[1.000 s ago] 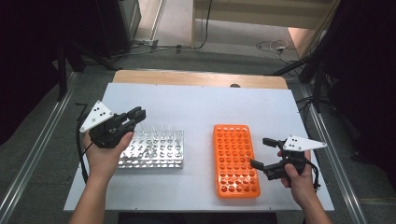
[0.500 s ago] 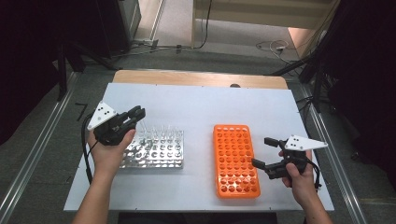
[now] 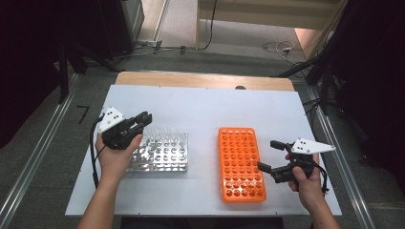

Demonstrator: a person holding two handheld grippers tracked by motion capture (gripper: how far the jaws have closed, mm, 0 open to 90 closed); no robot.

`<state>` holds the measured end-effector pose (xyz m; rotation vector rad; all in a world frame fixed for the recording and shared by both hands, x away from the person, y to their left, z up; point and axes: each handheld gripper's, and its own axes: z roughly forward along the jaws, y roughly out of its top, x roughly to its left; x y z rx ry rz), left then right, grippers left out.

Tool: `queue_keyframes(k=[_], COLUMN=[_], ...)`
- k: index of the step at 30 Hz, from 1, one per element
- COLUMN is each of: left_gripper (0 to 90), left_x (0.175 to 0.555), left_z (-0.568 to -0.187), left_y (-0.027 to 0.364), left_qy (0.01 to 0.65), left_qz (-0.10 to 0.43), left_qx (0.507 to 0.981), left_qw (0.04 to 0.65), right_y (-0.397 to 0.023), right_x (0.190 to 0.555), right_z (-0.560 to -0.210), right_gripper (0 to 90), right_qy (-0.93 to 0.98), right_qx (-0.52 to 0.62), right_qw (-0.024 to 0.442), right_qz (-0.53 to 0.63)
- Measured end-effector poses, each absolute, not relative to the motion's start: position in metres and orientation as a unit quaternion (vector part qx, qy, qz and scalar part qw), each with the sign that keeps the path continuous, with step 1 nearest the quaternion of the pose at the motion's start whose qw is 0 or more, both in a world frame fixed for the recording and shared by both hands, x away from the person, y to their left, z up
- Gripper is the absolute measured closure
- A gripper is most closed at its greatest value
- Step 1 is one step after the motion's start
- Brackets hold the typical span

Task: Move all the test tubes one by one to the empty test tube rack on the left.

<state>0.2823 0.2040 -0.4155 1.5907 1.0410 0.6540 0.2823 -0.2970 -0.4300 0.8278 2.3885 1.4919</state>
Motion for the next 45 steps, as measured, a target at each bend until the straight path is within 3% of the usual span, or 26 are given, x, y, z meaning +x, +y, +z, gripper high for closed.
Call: queue_keyframes(k=[45], left_gripper=[74.3], left_x=[0.280], left_z=[-0.433], left_y=[0.198], left_qy=[0.479], left_qz=[0.239], left_qx=[0.693], left_qw=[0.483], right_y=[-0.299], right_x=[0.283], right_z=[-0.429], right_gripper=[1.4], right_qy=[0.807], right_qx=[0.282], right_qw=[0.105], right_qz=[0.507])
